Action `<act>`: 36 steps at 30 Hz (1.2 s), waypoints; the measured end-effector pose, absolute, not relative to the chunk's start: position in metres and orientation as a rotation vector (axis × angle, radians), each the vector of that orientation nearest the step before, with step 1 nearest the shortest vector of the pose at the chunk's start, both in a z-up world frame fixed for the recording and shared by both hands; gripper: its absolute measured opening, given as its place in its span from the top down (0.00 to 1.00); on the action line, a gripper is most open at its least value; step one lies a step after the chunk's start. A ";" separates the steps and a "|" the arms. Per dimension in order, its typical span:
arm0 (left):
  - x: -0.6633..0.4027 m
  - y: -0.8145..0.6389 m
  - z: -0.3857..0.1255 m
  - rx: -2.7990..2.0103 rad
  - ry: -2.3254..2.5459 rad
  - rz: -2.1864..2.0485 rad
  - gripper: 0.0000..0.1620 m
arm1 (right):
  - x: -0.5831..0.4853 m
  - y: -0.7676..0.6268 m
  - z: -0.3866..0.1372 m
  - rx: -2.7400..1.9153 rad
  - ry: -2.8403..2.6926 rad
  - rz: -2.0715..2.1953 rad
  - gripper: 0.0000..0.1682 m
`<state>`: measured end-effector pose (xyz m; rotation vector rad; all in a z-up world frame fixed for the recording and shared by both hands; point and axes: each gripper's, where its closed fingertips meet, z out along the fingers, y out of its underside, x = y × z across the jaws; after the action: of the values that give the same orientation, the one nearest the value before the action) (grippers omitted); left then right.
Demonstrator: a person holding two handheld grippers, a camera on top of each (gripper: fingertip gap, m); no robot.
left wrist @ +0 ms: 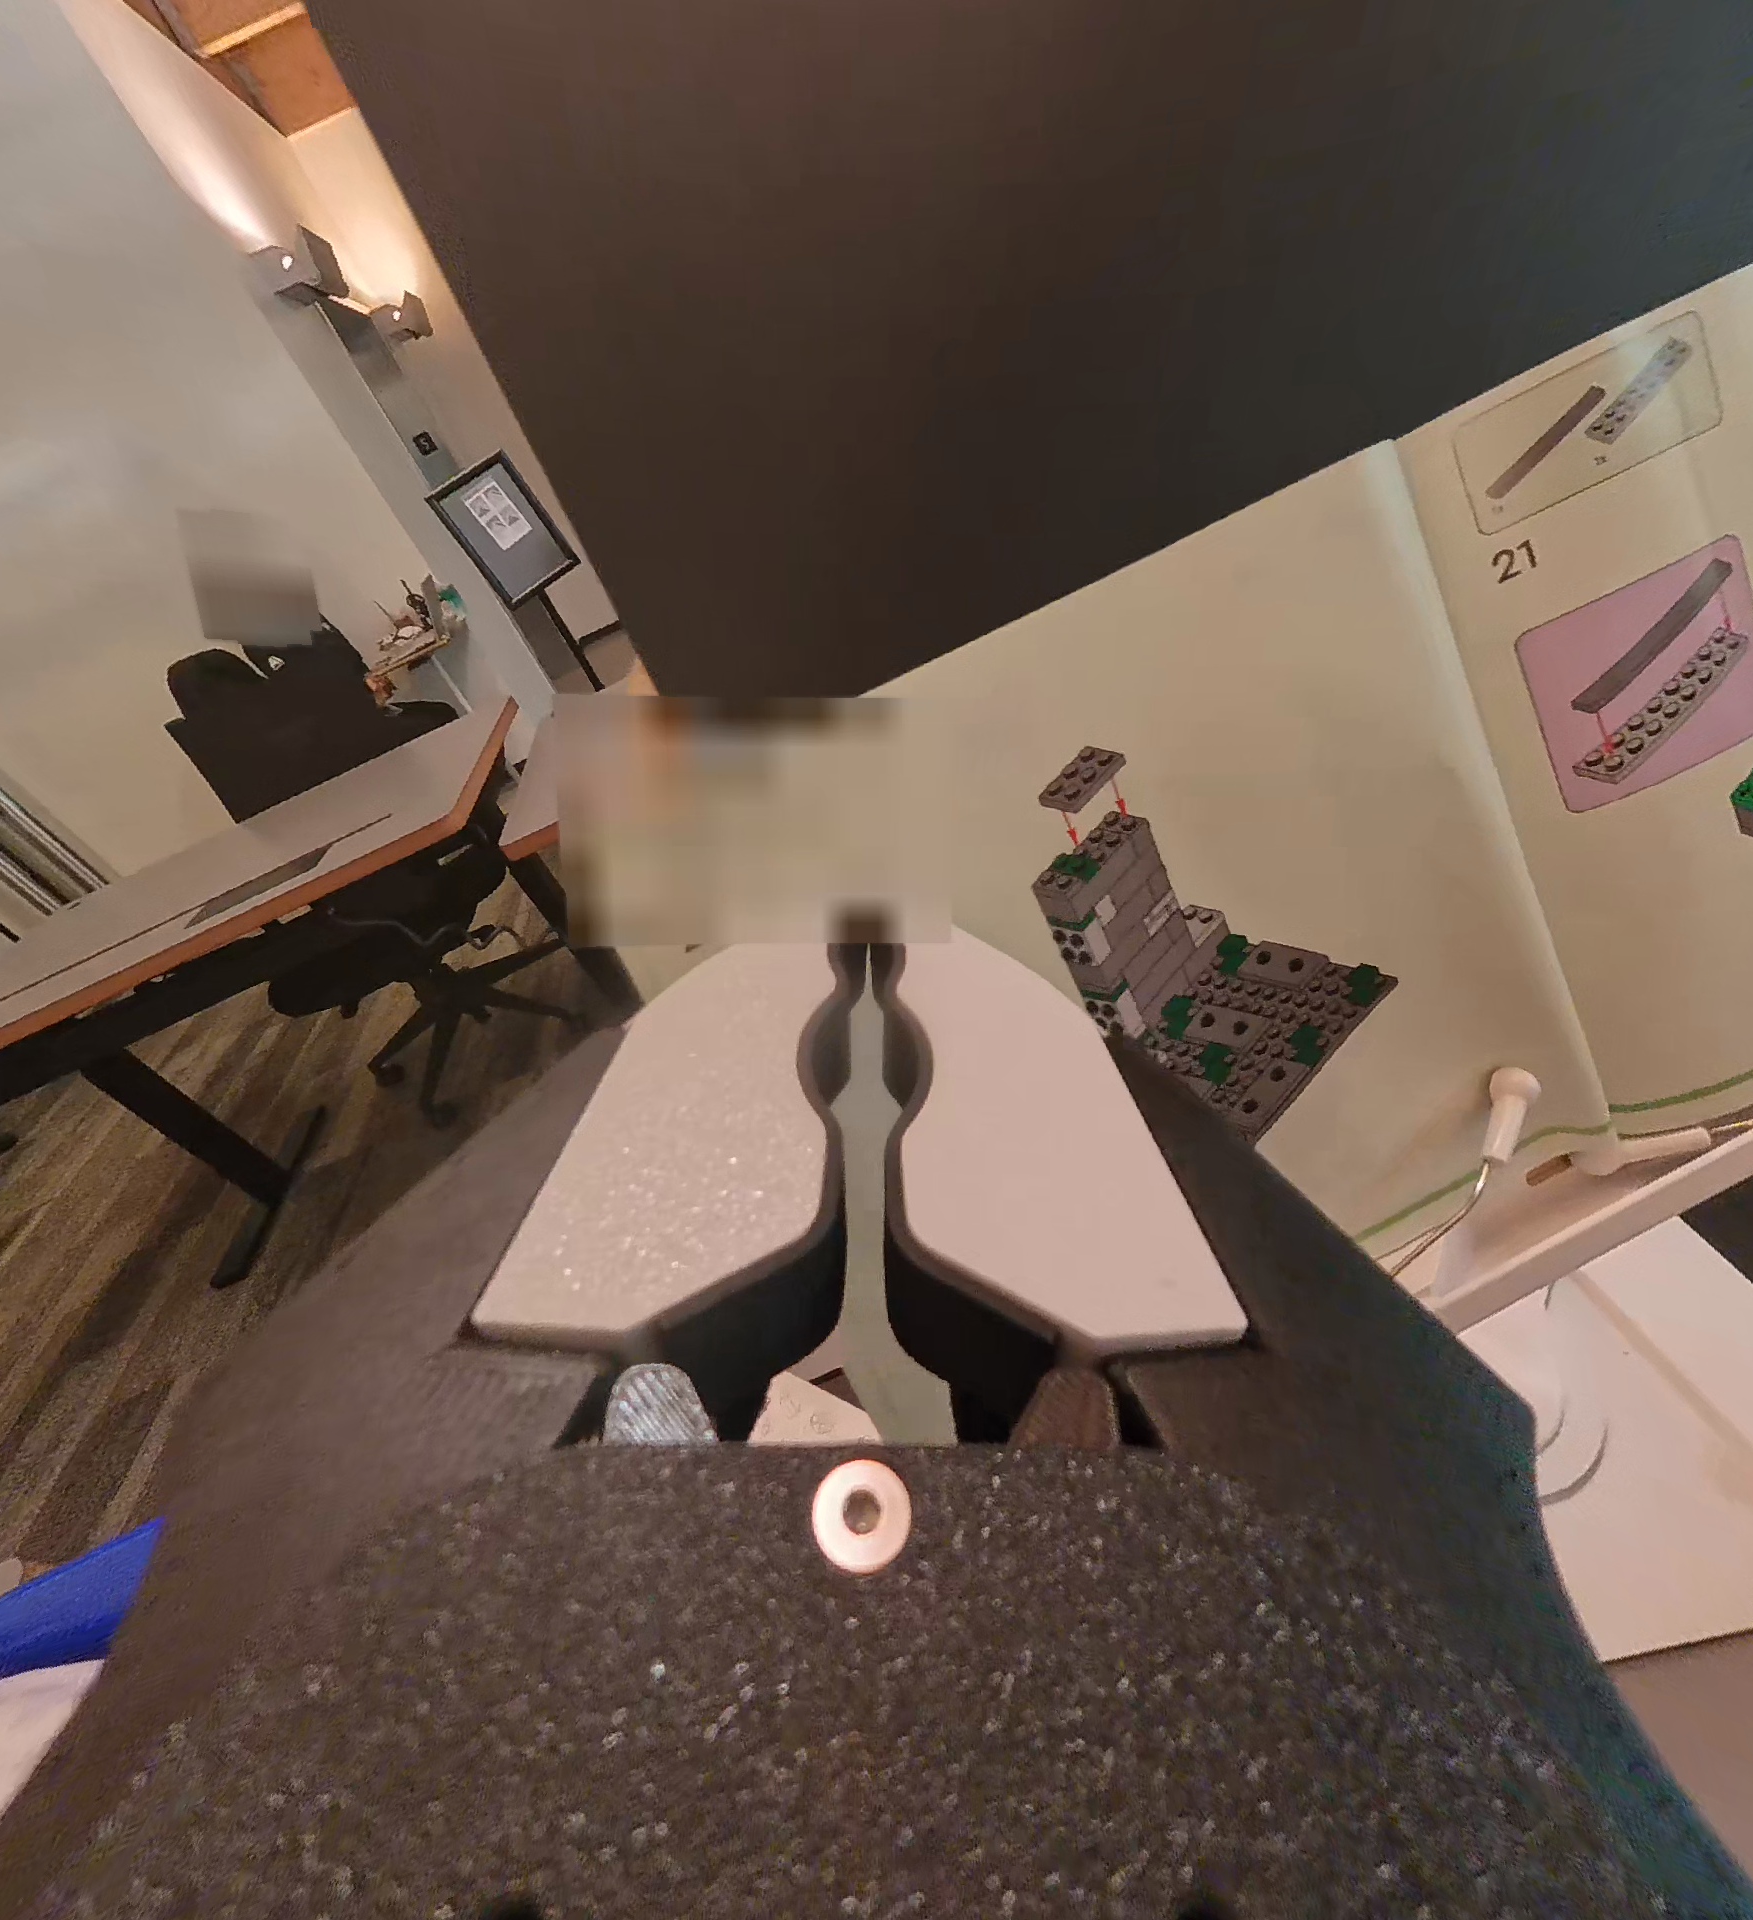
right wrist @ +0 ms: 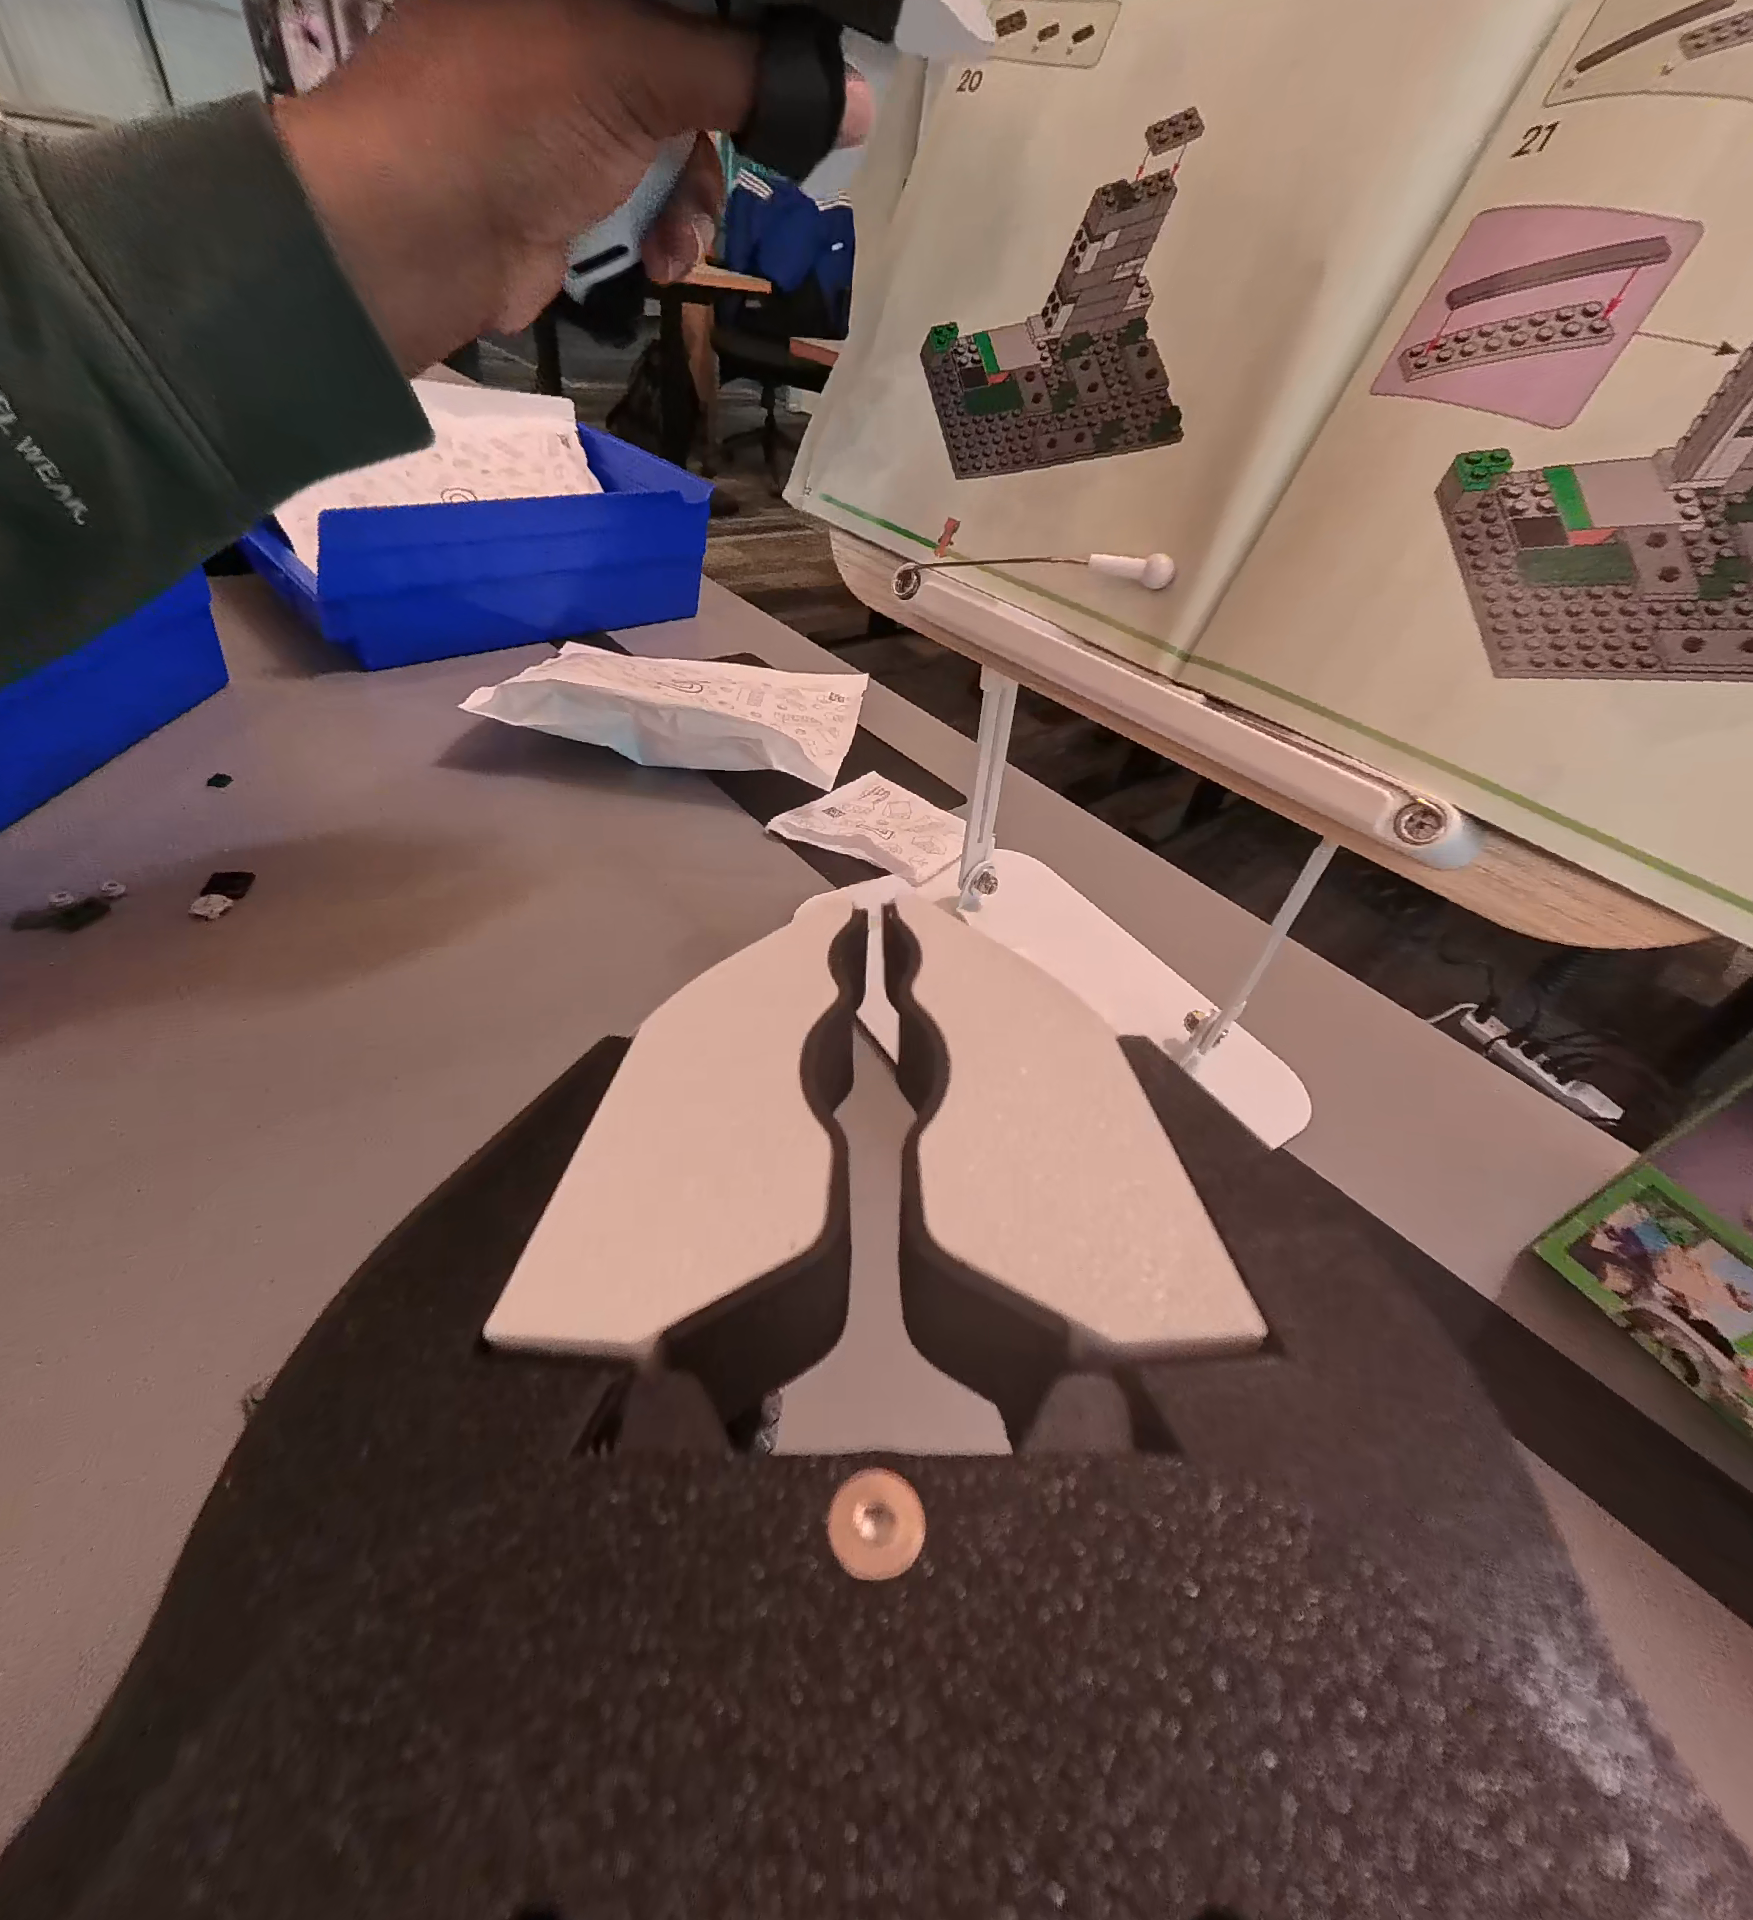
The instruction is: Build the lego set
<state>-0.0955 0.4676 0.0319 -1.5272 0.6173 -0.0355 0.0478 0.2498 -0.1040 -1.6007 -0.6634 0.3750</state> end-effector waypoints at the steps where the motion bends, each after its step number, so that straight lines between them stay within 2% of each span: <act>1: -0.093 0.467 0.031 -1.526 0.621 -0.039 1.00 | 0.048 0.250 -0.104 -1.602 -0.663 0.373 0.99; 14: -0.070 0.454 0.024 -1.518 0.660 -0.069 1.00 | 0.047 0.249 -0.105 -1.605 -0.670 0.368 0.98; 36: -0.058 0.300 -0.087 -1.591 0.660 -0.330 1.00 | 0.054 0.250 -0.101 -1.619 -0.582 0.416 0.98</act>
<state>-0.0585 0.3004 -0.0872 -1.5911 0.6604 -0.3301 0.0536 0.2504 -0.1006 -1.6191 -0.5815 0.4161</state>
